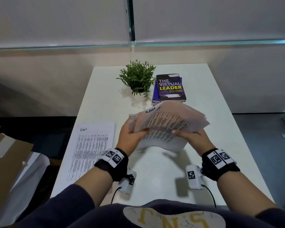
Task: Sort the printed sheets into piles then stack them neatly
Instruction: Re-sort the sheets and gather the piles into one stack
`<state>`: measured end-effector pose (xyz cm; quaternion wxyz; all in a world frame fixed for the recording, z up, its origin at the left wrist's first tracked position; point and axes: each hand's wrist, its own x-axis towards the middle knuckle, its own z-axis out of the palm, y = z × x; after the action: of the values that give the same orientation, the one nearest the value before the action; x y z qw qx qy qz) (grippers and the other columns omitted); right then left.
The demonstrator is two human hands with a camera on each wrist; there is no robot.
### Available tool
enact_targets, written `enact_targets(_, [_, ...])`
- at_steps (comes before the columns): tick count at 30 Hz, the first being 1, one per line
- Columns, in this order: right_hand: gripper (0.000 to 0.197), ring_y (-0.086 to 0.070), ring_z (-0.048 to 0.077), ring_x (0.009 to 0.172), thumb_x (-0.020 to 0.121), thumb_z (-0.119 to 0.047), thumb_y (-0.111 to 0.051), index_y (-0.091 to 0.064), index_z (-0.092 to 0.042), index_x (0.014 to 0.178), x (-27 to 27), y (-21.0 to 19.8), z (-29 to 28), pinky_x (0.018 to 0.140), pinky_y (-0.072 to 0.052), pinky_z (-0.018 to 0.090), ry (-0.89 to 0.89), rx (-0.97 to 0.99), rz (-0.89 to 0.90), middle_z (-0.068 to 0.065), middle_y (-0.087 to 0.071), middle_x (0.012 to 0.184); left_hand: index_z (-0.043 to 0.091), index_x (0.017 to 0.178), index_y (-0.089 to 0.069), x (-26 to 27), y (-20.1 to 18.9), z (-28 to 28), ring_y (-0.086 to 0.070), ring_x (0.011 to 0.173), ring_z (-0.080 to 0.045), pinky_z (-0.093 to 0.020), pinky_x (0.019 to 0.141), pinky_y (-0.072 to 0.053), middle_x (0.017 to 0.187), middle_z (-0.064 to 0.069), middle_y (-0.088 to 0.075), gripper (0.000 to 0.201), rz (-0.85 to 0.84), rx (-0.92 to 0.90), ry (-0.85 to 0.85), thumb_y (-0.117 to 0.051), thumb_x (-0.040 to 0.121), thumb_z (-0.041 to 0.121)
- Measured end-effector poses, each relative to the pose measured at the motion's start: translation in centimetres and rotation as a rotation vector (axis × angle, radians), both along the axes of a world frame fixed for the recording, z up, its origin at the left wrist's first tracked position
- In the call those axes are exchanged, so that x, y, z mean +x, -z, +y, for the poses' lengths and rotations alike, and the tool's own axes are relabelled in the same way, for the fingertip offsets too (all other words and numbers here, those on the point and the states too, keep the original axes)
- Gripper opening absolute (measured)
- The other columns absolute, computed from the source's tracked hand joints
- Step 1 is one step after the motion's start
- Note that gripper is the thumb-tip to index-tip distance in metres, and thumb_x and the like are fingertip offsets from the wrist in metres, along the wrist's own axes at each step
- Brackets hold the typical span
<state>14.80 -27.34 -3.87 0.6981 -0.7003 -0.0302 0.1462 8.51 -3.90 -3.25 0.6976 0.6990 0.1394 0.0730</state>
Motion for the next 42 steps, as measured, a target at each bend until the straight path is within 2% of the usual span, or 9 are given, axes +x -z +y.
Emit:
enact_targets(6, [0.054,-0.07,0.022,0.106,0.068,-0.002,-0.084,-0.067,-0.006,0.119,0.9,0.3,0.3,0.093,-0.055,0.036,0.045,0.072,0.026,0.008,-0.074,0.112,0.009,0.114,-0.068,0.8,-0.5,0.5,-0.069,0.106,-0.024,-0.045,0.098,-0.052,0.108,-0.008,-0.074,0.046,0.019,-0.066,0.025,-0.081,0.071,0.003])
enact_targets(10, [0.056,-0.068,0.029,0.109,0.063,-0.016,-0.086,-0.069,-0.005,0.114,1.2,0.4,0.4,0.095,-0.052,0.042,0.046,0.122,0.024,0.012,-0.074,0.112,0.012,0.111,-0.063,1.0,-0.8,0.7,-0.066,0.106,-0.019,-0.036,0.096,-0.052,0.111,-0.005,-0.07,0.052,-0.013,-0.085,-0.059,-0.085,0.068,0.031])
enact_targets(13, [0.049,-0.069,0.029,0.108,0.066,-0.01,-0.083,-0.068,-0.003,0.113,1.4,0.5,-0.2,0.094,-0.054,0.041,0.073,0.125,0.033,0.012,-0.074,0.111,0.021,0.11,-0.063,0.8,-1.1,0.5,-0.063,0.109,-0.013,-0.036,0.1,-0.048,0.112,0.003,-0.069,0.033,-0.042,0.043,-0.059,-0.066,0.085,0.042])
enact_targets(19, [0.039,-0.069,0.034,0.105,0.072,0.012,-0.075,-0.069,0.0,0.109,1.8,0.7,-0.4,0.087,-0.058,0.039,0.108,0.126,0.057,0.016,-0.074,0.109,0.021,0.118,-0.061,1.3,-0.2,0.6,-0.062,0.113,-0.013,-0.041,0.102,-0.047,0.115,0.002,-0.069,0.04,-0.001,0.071,-0.009,-0.054,0.085,-0.001])
enact_targets(24, [0.061,-0.069,0.035,0.106,0.053,-0.012,-0.09,-0.071,-0.002,0.11,1.9,0.9,0.0,0.093,-0.053,0.046,0.042,0.141,0.073,0.018,-0.073,0.11,0.004,0.118,-0.063,1.1,-0.3,0.2,-0.068,0.105,-0.016,-0.023,0.086,-0.051,0.108,-0.004,-0.074,0.033,-0.048,-0.002,-0.024,-0.068,0.086,0.008])
enact_targets(30, [0.041,-0.071,0.024,0.104,0.07,0.002,-0.081,-0.072,-0.005,0.109,1.8,2.1,-0.1,0.098,-0.052,0.042,-0.001,0.052,0.118,0.008,-0.075,0.108,0.012,0.117,-0.064,1.5,-1.3,-0.2,-0.068,0.099,-0.008,-0.021,0.081,-0.053,0.107,0.0,-0.073,0.024,0.009,0.041,-0.042,-0.062,0.094,0.016])
enact_targets(34, [0.066,-0.071,0.028,0.103,0.047,-0.029,-0.094,-0.074,-0.009,0.107,1.8,3.0,-1.3,0.088,-0.055,0.035,-0.014,-0.04,0.164,0.007,-0.077,0.104,0.005,0.119,-0.062,2.2,-3.8,1.4,-0.069,0.103,-0.02,-0.035,0.089,-0.057,0.111,-0.007,-0.072,0.029,-0.043,-0.065,-0.179,-0.062,0.094,0.02])
enact_targets(37, [0.075,-0.068,0.036,0.108,0.047,-0.035,-0.094,-0.069,-0.002,0.11,2.1,3.8,-2.8,0.09,-0.057,0.042,0.105,0.144,0.259,0.016,-0.074,0.11,0.003,0.121,-0.06,3.1,-5.7,2.9,-0.066,0.111,-0.025,-0.042,0.096,-0.052,0.12,-0.013,-0.068,0.027,-0.132,-0.373,-0.212,-0.06,0.094,0.009])
enact_targets(42, [0.011,-0.072,0.018,0.093,0.083,-0.01,-0.065,-0.074,-0.003,0.086,2.0,1.9,-1.5,0.073,-0.059,0.026,0.236,0.591,0.397,0.01,-0.076,0.09,0.002,0.138,-0.045,4.4,-5.6,2.9,-0.053,0.13,-0.023,-0.05,0.117,-0.027,0.133,-0.012,-0.061,0.069,-0.081,-0.624,-0.149,-0.076,0.08,0.019])
